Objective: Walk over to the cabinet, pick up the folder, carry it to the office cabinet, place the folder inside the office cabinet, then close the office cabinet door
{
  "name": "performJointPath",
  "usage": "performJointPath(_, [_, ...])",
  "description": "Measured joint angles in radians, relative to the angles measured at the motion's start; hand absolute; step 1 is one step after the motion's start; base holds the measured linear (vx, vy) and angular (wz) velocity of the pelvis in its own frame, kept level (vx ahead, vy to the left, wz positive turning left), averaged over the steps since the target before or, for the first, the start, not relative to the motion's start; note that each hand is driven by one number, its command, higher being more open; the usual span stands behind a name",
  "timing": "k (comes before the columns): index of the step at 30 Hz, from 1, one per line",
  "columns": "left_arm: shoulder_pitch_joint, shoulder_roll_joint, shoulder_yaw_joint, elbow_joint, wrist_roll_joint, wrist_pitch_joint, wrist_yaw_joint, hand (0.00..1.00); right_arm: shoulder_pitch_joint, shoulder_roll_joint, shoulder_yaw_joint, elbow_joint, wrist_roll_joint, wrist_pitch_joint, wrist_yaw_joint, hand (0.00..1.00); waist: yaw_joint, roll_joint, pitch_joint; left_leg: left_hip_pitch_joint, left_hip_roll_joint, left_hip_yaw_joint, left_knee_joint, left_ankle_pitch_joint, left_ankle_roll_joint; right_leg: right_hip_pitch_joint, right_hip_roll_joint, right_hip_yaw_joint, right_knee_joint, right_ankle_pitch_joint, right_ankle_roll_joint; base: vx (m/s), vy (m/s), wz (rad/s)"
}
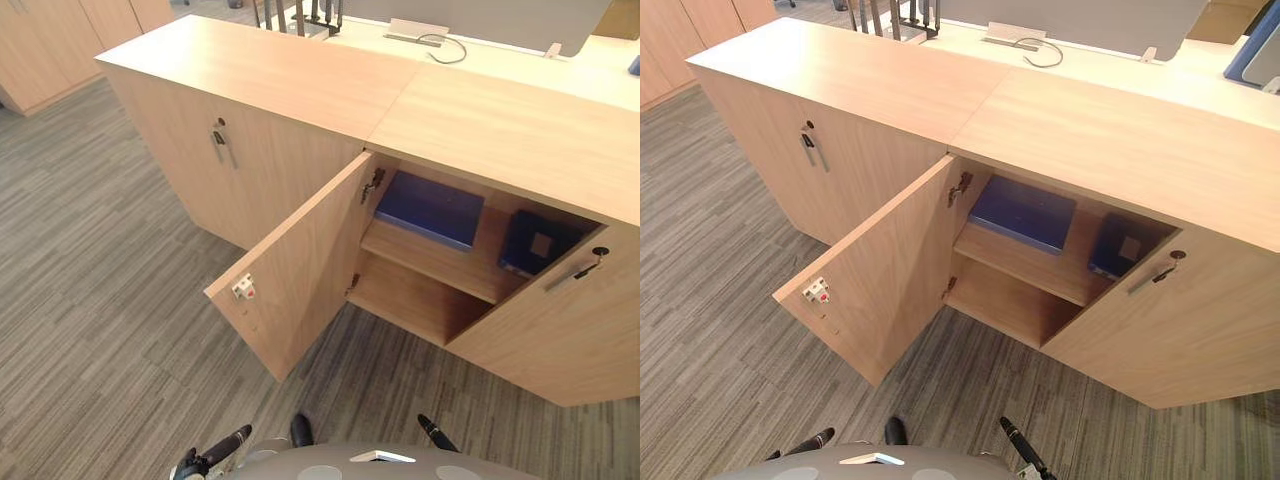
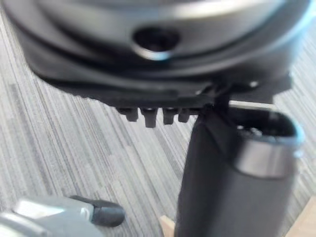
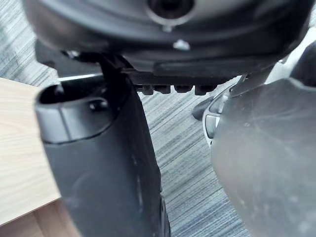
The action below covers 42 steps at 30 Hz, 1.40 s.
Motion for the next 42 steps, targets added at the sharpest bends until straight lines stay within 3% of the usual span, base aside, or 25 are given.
performJointPath(2, [-0.008, -0.002, -0.012, -0.041, -0.012, 0.000, 0.008, 1.00, -0.002, 0.005, 0.010, 0.003, -0.001, 0.000, 0.000, 1.00, -0.001, -0.008, 0.006, -0.012, 0.003, -0.006, 0.000, -0.005, 0.001, -0.022, 0.010, 0.071, 0.037, 0.001, -0.008, 0.04, -0.006, 0.02])
performJointPath(4, [-0.029, 0.006, -0.054, -0.074, -0.030, -0.004, 0.014, 1.00, 0.008, 0.007, 0.030, 0.001, 0.002, 0.001, 0.001, 1.00, -0.027, -0.004, 0.003, -0.035, 0.008, -0.060, 0.000, -0.001, 0.002, -0.096, 0.018, 0.317, 0.168, -0.015, -0.043, 0.07, 0.055, 0.53])
performJointPath(6, [-0.078, 0.018, -0.082, -0.085, -0.030, -0.017, 0.015, 1.00, 0.047, 0.011, 0.052, -0.006, 0.001, 0.001, 0.000, 1.00, -0.036, -0.004, 0.004, -0.044, 0.007, -0.126, 0.001, 0.010, 0.002, -0.133, 0.044, 0.521, 0.235, -0.043, -0.054, 0.15, 0.005, 1.09])
performJointPath(7, [-0.103, 0.028, -0.084, -0.090, -0.029, -0.026, 0.015, 1.00, 0.072, 0.025, 0.049, -0.006, 0.004, 0.003, 0.001, 1.00, -0.041, -0.022, -0.009, -0.056, 0.002, -0.169, 0.001, 0.017, -0.004, -0.125, 0.056, 0.589, 0.228, -0.061, -0.048, 0.15, -0.065, 1.19])
performJointPath(9, [-0.124, 0.051, -0.075, -0.089, -0.029, -0.038, 0.015, 1.00, 0.074, 0.030, 0.049, 0.005, 0.002, 0.006, 0.000, 1.00, -0.038, -0.042, -0.018, -0.070, 0.007, -0.203, 0.005, 0.030, -0.015, -0.120, 0.065, 0.589, 0.179, -0.072, -0.042, 0.12, -0.113, 0.65])
performJointPath(12, [-0.120, 0.056, -0.036, -0.090, -0.030, -0.034, 0.016, 1.00, 0.073, 0.025, 0.047, 0.004, -0.025, 0.012, 0.011, 1.00, -0.027, -0.051, -0.024, -0.071, 0.014, -0.236, 0.007, 0.045, -0.033, -0.063, 0.086, 0.565, 0.104, -0.071, -0.040, 0.08, -0.204, 0.36])
performJointPath(17, [-0.113, 0.058, -0.029, -0.187, -0.038, -0.015, 0.015, 1.00, 0.069, 0.005, 0.046, 0.001, -0.075, 0.015, 0.017, 1.00, -0.009, -0.019, 0.029, -0.164, 0.086, -0.322, 0.258, -0.027, -0.082, -0.001, 0.178, 0.487, 0.156, -0.068, -0.041, -0.05, -0.225, 0.82])
performJointPath(19, [-0.110, 0.056, -0.029, -0.204, -0.037, -0.011, 0.016, 1.00, 0.068, 0.005, 0.046, -0.019, -0.077, 0.014, 0.015, 1.00, 0.008, -0.018, 0.031, -0.199, 0.133, -0.205, 0.329, -0.074, -0.050, 0.003, 0.204, 0.471, 0.147, -0.069, -0.047, -0.10, -0.109, 0.38])
performJointPath(20, [-0.110, 0.055, -0.029, -0.205, -0.037, -0.001, 0.016, 1.00, 0.062, -0.002, 0.046, -0.036, -0.077, 0.008, 0.015, 1.00, 0.010, -0.009, 0.034, -0.238, 0.178, -0.084, 0.463, -0.147, -0.037, 0.007, 0.211, 0.443, 0.123, -0.088, -0.079, -0.06, -0.114, 0.03])
performJointPath(21, [-0.110, 0.051, -0.029, -0.204, -0.037, 0.015, 0.016, 1.00, 0.055, -0.014, 0.045, -0.053, -0.076, 0.005, 0.016, 1.00, 0.009, -0.011, 0.036, -0.249, 0.208, -0.023, 0.555, -0.203, -0.030, 0.010, 0.212, 0.416, 0.103, -0.106, -0.106, -0.06, -0.116, -0.05])
performJointPath(23, [-0.117, 0.037, -0.031, -0.204, -0.032, 0.029, 0.006, 1.00, 0.055, -0.027, 0.024, -0.079, -0.076, 0.003, 0.014, 1.00, -0.004, 0.018, 0.055, -0.253, 0.211, 0.004, 0.552, -0.203, -0.036, 0.017, 0.222, 0.391, 0.096, -0.116, -0.103, -0.08, -0.065, 0.26])
performJointPath(25, [-0.128, 0.033, -0.038, -0.216, -0.028, 0.031, -0.003, 1.00, 0.068, -0.026, -0.013, -0.071, -0.076, 0.013, 0.013, 1.00, -0.018, 0.019, 0.055, -0.245, 0.163, -0.036, 0.464, -0.149, -0.035, 0.009, 0.204, 0.364, 0.089, -0.118, -0.102, -0.09, 0.011, 0.75])
performJointPath(26, [-0.138, 0.034, -0.039, -0.241, -0.021, 0.031, -0.004, 1.00, 0.080, -0.004, -0.028, -0.063, -0.076, 0.017, 0.013, 1.00, -0.026, -0.009, 0.043, -0.232, 0.131, -0.040, 0.397, -0.120, -0.032, -0.003, 0.175, 0.337, 0.070, -0.117, -0.102, -0.10, 0.038, 0.47])
performJointPath(27, [-0.132, 0.041, -0.026, -0.258, 0.007, 0.029, -0.003, 1.00, 0.083, 0.009, -0.033, -0.050, -0.076, 0.017, 0.015, 1.00, -0.017, -0.010, 0.044, -0.245, 0.166, 0.009, 0.498, -0.185, -0.018, 0.003, 0.170, 0.316, 0.036, -0.116, -0.100, -0.10, 0.044, 0.22])
performJointPath(29, [-0.116, 0.042, -0.003, -0.257, 0.017, 0.037, 0.000, 1.00, 0.088, 0.011, -0.030, -0.051, -0.076, 0.019, 0.021, 1.00, -0.023, 0.014, 0.043, -0.239, 0.226, 0.011, 0.579, -0.253, -0.042, 0.004, 0.181, 0.312, 0.040, -0.111, -0.091, -0.07, 0.089, 0.10])
performJointPath(30, [-0.119, 0.045, -0.002, -0.260, 0.053, 0.041, 0.002, 1.00, 0.104, 0.017, -0.036, -0.053, -0.067, 0.021, 0.023, 1.00, -0.030, 0.036, 0.037, -0.226, 0.213, -0.019, 0.533, -0.246, -0.075, -0.001, 0.180, 0.310, 0.052, -0.103, -0.082, -0.05, 0.178, 0.38])
performJointPath(31, [-0.118, 0.048, -0.003, -0.271, 0.063, 0.044, 0.002, 1.00, 0.109, 0.017, -0.034, -0.053, -0.067, 0.020, 0.022, 1.00, -0.029, 0.034, 0.035, -0.216, 0.199, -0.026, 0.502, -0.230, -0.077, -0.008, 0.176, 0.311, 0.058, -0.092, -0.074, -0.08, 0.221, 0.52])
performJointPath(33, [-0.120, 0.077, -0.010, -0.308, 0.099, 0.048, 0.007, 1.00, 0.120, 0.029, -0.027, -0.054, -0.070, 0.017, 0.025, 1.00, -0.028, 0.020, 0.019, -0.166, 0.146, -0.038, 0.305, -0.127, -0.077, -0.064, 0.159, 0.354, 0.073, -0.042, -0.081, -0.12, 0.178, 0.37])
performJointPath(37, [-0.122, 0.118, -0.023, -0.382, 0.183, 0.054, 0.040, 1.00, 0.126, 0.045, 0.015, -0.067, -0.056, 0.008, 0.024, 1.00, -0.034, 0.008, -0.006, -0.080, 0.128, -0.034, -0.003, 0.041, -0.078, -0.098, 0.180, 0.412, 0.036, 0.039, -0.062, -0.10, 0.120, 0.10])
performJointPath(42, [-0.125, 0.121, -0.099, -0.445, 0.247, 0.058, 0.036, 1.00, 0.151, 0.044, 0.039, -0.098, -0.077, 0.013, 0.043, 1.00, -0.035, 0.016, -0.033, -0.062, 0.136, 0.034, -0.004, 0.049, -0.077, -0.107, 0.180, 0.484, 0.033, 0.042, -0.057, -0.09, 0.060, -0.40])
